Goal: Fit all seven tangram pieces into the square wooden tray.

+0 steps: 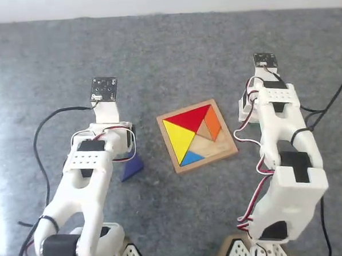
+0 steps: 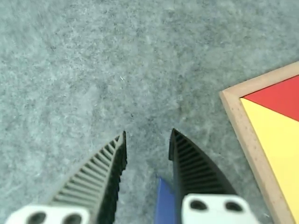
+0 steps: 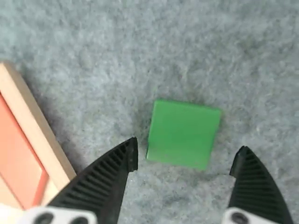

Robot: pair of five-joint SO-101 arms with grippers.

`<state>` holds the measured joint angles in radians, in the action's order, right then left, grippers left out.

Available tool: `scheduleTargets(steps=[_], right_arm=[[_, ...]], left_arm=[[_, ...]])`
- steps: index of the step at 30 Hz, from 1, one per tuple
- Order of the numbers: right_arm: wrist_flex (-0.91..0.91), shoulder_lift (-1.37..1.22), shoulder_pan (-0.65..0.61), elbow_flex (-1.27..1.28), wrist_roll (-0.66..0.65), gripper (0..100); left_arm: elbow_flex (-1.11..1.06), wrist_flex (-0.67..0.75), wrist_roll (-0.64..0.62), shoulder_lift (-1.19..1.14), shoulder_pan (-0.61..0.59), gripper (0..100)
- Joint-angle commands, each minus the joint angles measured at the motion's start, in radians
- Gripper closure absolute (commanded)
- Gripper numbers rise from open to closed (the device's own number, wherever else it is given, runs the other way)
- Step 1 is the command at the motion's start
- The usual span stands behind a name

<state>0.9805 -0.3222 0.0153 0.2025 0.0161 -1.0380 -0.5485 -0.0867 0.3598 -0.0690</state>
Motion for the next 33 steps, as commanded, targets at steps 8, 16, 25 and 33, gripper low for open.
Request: scheduleTargets(steps=[8,16,25,33], right_arm=[[-0.027,-0.084,-0.010,-0.091,0.020,68.5],[-0.013,-0.099,-0.002,-0.103,0.021,84.9],[0.035,-0.087,-0.004,-0.107,-0.017,97.1],[0.108,0.229,-0.010,-0.003,-0.180,99.1]], left_arm=[[0.004,0.018,-0.002,0.040,0.005,85],[0.004,0.020,-0.002,0.040,0.005,85],[0.004,0.020,-0.002,0.040,0.003,85],[0.005,0.021,-0.002,0.041,0.003,85]])
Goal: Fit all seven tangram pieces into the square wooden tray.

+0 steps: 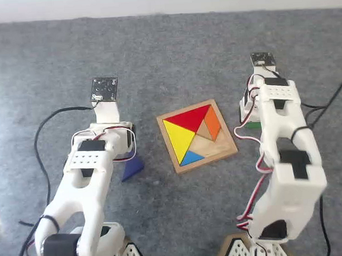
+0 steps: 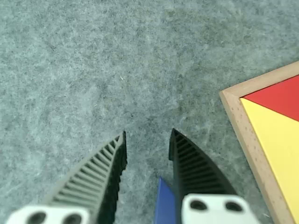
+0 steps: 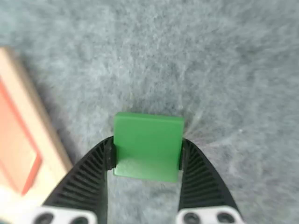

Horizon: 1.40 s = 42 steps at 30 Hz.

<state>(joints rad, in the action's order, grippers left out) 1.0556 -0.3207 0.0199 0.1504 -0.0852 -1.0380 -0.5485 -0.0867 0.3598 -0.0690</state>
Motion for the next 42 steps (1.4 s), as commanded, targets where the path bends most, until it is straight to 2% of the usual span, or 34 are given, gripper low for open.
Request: scheduleTargets(steps=[1,4,10,15,19,28,34,42], right_arm=[[0.033,0.283,-0.021,0.081,-0.101,99.1],[0.033,0.458,-0.074,0.195,-0.186,99.1],[0.016,0.725,-0.306,0.423,-0.295,99.1],[0.001,0.714,-0.417,0.453,-0.302,99.1],[-0.013,0.641,-0.489,0.450,-0.400,99.1],[-0.122,0.475,-0.516,0.450,-0.519,99.1],[-0.188,0.400,-0.512,0.450,-0.525,99.1],[-0.183,0.367,-0.510,0.402,-0.520,99.0]], left_arm=[[0.005,0.021,-0.002,0.041,0.003,85],[0.005,0.021,-0.002,0.041,0.003,85],[0.005,0.021,-0.002,0.041,0.003,85],[0.004,0.018,-0.002,0.041,0.003,85],[0.004,0.018,-0.002,0.041,0.003,85],[-0.010,0.021,-0.002,0.049,0.003,85],[-0.010,0.018,-0.003,0.049,0.012,85],[-0.007,0.018,-0.006,0.049,0.012,85]])
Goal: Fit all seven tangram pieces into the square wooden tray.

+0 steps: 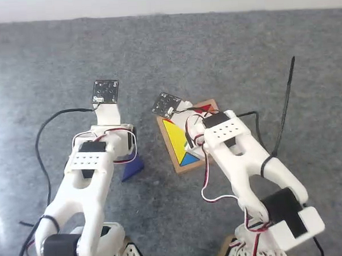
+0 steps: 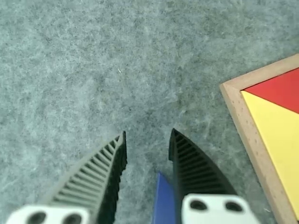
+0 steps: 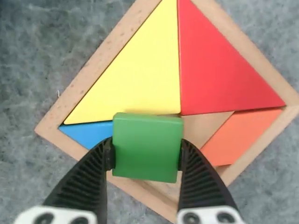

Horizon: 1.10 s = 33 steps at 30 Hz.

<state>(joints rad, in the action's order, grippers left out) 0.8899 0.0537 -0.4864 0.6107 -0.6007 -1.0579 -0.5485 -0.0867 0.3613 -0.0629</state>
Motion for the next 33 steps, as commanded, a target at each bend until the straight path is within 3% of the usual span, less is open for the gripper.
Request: scheduleTargets(steps=[1,17,28,33], right_arm=[[-0.018,-0.012,-0.004,-0.058,-0.005,99.0],[-0.015,-0.015,-0.004,-0.058,-0.005,99.0],[-0.016,-0.016,-0.002,-0.058,-0.009,99.0],[-0.015,-0.015,0.048,-0.058,-0.011,99.0]], left_arm=[[0.013,0.018,-0.008,0.048,0.006,85],[0.015,0.018,-0.005,0.044,0.008,85],[-0.013,0.021,-0.009,0.048,0.077,85],[-0.012,0.021,-0.009,0.048,0.078,85]])
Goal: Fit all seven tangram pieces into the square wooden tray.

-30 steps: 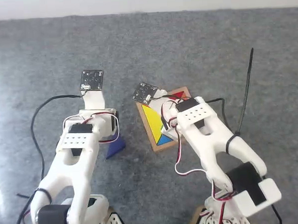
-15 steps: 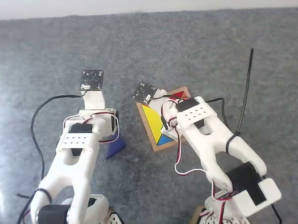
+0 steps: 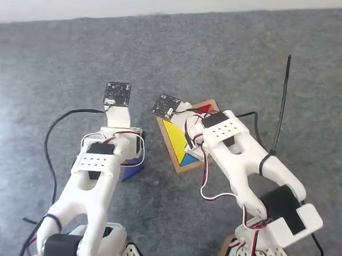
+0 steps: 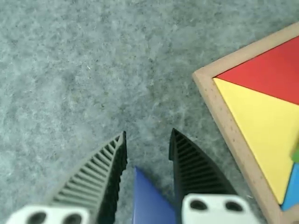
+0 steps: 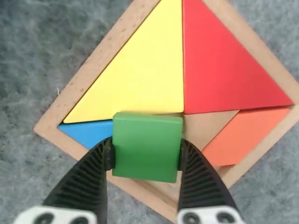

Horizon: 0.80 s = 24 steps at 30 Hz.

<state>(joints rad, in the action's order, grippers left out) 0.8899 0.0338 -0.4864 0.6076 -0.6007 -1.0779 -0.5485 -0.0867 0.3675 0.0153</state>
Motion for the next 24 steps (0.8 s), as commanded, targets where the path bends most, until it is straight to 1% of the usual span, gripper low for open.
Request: scheduleTargets(steps=[1,5,11,15,18,20,24], right_arm=[[-0.015,0.005,0.059,-0.055,-0.011,99.0],[-0.019,0.005,0.076,-0.055,-0.011,99.0],[-0.015,0.004,0.035,-0.052,-0.011,99.0],[0.001,0.004,0.028,-0.052,-0.014,98.9],[0.031,0.004,0.028,-0.052,-0.064,98.7],[0.035,0.004,0.028,-0.054,-0.066,95.7],[0.031,0.004,0.031,-0.055,-0.066,84.2]], left_arm=[[0.008,0.021,-0.009,0.041,0.000,85],[0.016,0.020,-0.009,0.041,0.000,85],[0.019,0.018,-0.009,0.041,-0.002,85],[0.021,0.018,-0.008,0.041,-0.002,85],[0.021,0.018,-0.008,0.041,-0.002,85],[0.021,0.018,-0.008,0.041,-0.002,85],[0.021,0.018,-0.006,0.041,-0.002,85]])
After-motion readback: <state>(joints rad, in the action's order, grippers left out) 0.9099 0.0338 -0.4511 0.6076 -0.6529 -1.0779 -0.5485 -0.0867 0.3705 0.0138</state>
